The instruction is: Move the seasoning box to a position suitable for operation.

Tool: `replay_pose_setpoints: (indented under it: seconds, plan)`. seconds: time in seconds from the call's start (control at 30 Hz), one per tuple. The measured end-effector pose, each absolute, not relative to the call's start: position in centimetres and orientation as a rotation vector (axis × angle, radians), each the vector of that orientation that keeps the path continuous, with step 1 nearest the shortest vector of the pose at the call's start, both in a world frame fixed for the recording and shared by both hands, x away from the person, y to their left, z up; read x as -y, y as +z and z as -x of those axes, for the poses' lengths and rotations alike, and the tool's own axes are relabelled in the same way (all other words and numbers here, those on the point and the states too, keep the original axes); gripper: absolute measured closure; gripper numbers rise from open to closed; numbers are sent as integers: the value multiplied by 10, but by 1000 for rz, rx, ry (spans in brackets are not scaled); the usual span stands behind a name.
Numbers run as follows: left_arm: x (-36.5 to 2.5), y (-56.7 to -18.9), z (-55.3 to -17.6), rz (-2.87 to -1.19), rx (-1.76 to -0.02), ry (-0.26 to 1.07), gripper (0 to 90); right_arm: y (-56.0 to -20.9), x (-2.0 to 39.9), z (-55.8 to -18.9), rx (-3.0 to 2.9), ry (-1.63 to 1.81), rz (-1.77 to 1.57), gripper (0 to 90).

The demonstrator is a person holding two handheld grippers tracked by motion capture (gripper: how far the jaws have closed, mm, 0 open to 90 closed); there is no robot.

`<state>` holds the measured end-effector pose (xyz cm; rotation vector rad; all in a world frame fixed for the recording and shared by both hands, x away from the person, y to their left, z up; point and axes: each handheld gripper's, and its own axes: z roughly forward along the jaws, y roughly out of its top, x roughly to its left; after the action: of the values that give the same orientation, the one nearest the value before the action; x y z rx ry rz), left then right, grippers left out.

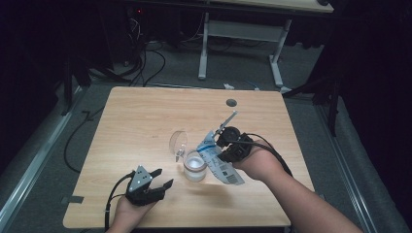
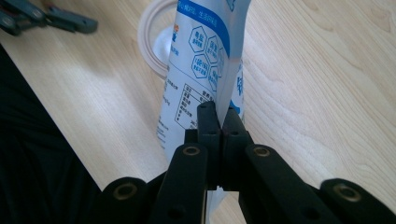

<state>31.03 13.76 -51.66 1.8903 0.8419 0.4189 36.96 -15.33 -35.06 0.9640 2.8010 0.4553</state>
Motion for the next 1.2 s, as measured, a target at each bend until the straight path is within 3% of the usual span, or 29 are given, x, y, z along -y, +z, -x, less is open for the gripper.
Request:
replay_pose_setpoints:
  seconds: [0.17,1.2]
  plan:
    - [-137,-520,-311,-1904,-846,448,365,-357,160,-371,-2799,445,-985,898]
    - [-147,-520,-315,-1880,-853,438,383,-379,220,-389,-2677,424,-1162,898]
